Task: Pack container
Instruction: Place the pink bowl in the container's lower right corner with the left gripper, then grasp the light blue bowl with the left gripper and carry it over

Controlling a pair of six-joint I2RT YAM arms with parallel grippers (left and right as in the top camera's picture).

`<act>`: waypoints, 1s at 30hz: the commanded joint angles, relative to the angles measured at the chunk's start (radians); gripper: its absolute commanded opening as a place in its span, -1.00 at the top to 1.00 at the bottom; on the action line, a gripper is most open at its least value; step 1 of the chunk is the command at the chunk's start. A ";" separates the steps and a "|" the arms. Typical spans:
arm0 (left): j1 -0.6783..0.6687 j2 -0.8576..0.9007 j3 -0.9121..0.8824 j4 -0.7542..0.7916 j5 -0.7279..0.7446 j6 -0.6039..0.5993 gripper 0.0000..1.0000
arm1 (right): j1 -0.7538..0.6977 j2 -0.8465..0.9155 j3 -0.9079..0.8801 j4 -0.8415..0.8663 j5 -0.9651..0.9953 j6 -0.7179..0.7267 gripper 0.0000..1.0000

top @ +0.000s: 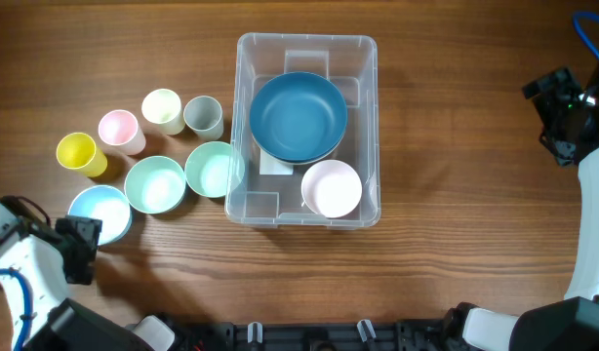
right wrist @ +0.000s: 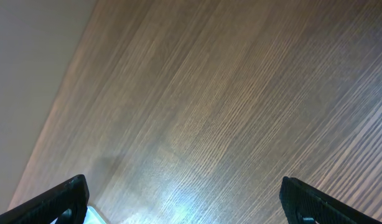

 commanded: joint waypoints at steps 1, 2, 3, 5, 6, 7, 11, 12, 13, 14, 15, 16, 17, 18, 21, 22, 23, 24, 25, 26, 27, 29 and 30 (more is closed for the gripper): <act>0.005 -0.007 -0.066 0.074 0.013 -0.005 -0.40 | 0.003 0.013 -0.002 0.000 0.010 0.014 -0.98; 0.005 -0.007 -0.070 0.088 0.013 -0.005 -0.35 | 0.003 0.013 -0.002 0.000 0.010 0.014 -0.98; 0.004 -0.007 -0.070 0.096 0.013 0.003 -0.23 | 0.003 0.013 -0.002 0.000 0.010 0.014 -1.00; 0.005 -0.007 -0.070 0.099 0.013 0.006 0.27 | 0.003 0.013 -0.002 0.000 0.010 0.014 -1.00; 0.005 -0.007 -0.070 0.095 0.013 0.005 0.54 | 0.003 0.013 -0.002 0.000 0.010 0.014 -0.99; 0.005 -0.008 -0.070 0.086 0.013 0.005 0.85 | 0.003 0.013 -0.002 0.000 0.010 0.014 -1.00; 0.006 -0.023 -0.047 0.013 0.013 0.005 0.92 | 0.003 0.013 -0.002 0.000 0.010 0.014 -1.00; 0.006 -0.035 -0.022 -0.028 0.013 0.005 0.92 | 0.003 0.013 -0.002 0.000 0.010 0.014 -0.99; 0.006 -0.055 0.020 -0.088 0.013 0.005 0.92 | 0.003 0.013 -0.002 0.000 0.010 0.014 -1.00; 0.005 -0.067 0.047 -0.124 0.013 0.005 0.92 | 0.003 0.013 -0.002 0.000 0.010 0.014 -0.99; 0.005 -0.092 0.100 -0.193 0.013 0.005 0.92 | 0.003 0.013 -0.002 0.000 0.010 0.014 -0.99; 0.005 -0.113 0.145 -0.246 0.013 0.005 0.92 | 0.003 0.013 -0.002 0.000 0.010 0.014 -0.99; 0.005 -0.133 0.188 -0.291 0.013 0.006 0.92 | 0.003 0.013 -0.002 0.000 0.010 0.014 -0.99; 0.005 -0.161 0.251 -0.349 0.014 0.009 0.92 | 0.003 0.013 -0.002 0.000 0.010 0.014 -0.99; -0.026 -0.225 0.427 -0.447 0.087 0.046 0.92 | 0.003 0.013 -0.002 0.000 0.010 0.013 -1.00; -0.051 -0.240 0.477 -0.460 0.130 0.055 0.92 | 0.003 0.013 -0.002 0.000 0.010 0.014 -1.00; -0.085 -0.252 0.518 -0.463 0.174 0.068 0.92 | 0.003 0.013 -0.002 0.000 0.010 0.014 -1.00; -0.137 -0.264 0.556 -0.462 0.209 0.068 0.92 | 0.003 0.013 -0.002 0.000 0.010 0.014 -0.99; -0.193 -0.271 0.579 -0.452 0.235 0.065 0.92 | 0.003 0.013 -0.002 0.000 0.010 0.014 -0.99; -0.289 -0.278 0.589 -0.414 0.263 0.053 0.92 | 0.003 0.013 -0.002 0.000 0.010 0.014 -0.99; -0.404 -0.276 0.588 -0.370 0.265 0.029 0.92 | 0.003 0.013 -0.002 0.000 0.010 0.014 -0.99; -0.618 -0.247 0.588 -0.284 0.264 0.020 0.92 | 0.003 0.013 -0.002 0.000 0.010 0.014 -0.99; -0.732 -0.221 0.588 -0.235 0.258 0.021 0.92 | 0.003 0.013 -0.002 0.000 0.010 0.014 -0.99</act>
